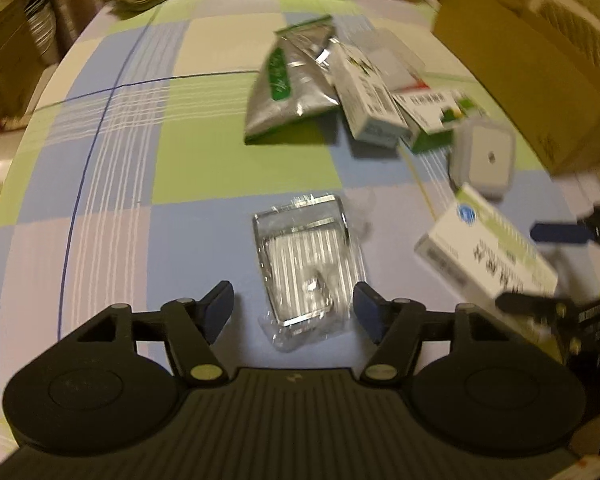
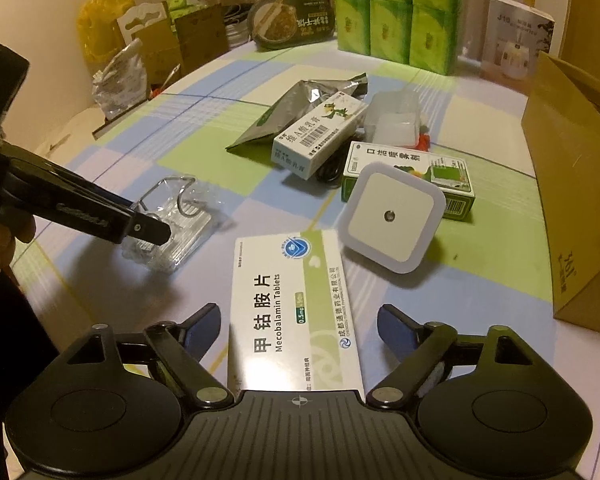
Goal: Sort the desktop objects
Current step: 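Lift the Mecobalamin box with the right gripper while the left gripper grasps the clear soap rack, then carry both held items over the cardboard box and release them inside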
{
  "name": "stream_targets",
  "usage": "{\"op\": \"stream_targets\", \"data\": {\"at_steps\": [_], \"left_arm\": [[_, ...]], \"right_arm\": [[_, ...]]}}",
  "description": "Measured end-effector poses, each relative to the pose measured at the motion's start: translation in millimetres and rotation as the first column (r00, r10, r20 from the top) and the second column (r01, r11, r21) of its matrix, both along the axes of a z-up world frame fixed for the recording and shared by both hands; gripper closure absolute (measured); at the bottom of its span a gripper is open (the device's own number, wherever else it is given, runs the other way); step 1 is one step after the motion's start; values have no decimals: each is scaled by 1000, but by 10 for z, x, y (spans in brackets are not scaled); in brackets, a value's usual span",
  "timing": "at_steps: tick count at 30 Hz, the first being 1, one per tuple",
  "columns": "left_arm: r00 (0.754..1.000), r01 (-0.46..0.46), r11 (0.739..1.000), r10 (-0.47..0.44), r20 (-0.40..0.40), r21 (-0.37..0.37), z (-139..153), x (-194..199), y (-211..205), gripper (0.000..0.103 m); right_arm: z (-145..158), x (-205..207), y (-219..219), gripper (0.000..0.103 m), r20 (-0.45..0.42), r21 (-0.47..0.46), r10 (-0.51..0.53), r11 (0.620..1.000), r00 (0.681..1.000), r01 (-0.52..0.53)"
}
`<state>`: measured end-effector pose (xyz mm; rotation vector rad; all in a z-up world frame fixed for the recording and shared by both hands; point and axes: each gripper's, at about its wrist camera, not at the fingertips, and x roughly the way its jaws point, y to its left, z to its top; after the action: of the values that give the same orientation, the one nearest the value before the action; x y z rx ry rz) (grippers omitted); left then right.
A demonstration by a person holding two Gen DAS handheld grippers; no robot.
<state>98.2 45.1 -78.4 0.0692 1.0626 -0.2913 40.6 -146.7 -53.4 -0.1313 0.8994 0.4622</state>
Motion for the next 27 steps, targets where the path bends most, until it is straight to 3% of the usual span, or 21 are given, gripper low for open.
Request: {"op": "stream_targets", "data": {"at_steps": [3, 4, 12, 17, 18, 20, 27], "left_arm": [[1000, -23, 1000, 23, -15, -8, -53, 40, -19, 68], [1000, -22, 1000, 21, -19, -10, -64, 43, -30, 72], [997, 76, 997, -76, -7, 7, 1, -53, -238, 76], [996, 86, 996, -86, 0, 0, 27, -100, -311, 76], [996, 86, 996, -86, -1, -5, 31, -108, -314, 76], [996, 86, 996, -86, -2, -8, 32, -118, -319, 76], [997, 83, 996, -83, 5, -23, 74, -170, -318, 76]], "right_arm": [[-25, -3, -3, 19, 1, -9, 11, 1000, 1000, -11], [-35, -2, -3, 19, 0, -12, 15, 1000, 1000, -15], [-110, 46, 21, 19, -8, -37, 39, 999, 999, -40], [-204, 55, 58, 19, -30, -60, 64, 996, 998, -65], [-217, 53, 70, 21, -31, -66, 67, 995, 997, -69], [-221, 36, 72, 34, -20, -78, 66, 995, 998, -67], [-32, -19, -45, 35, 15, -42, 17, 999, 1000, -16]]}}
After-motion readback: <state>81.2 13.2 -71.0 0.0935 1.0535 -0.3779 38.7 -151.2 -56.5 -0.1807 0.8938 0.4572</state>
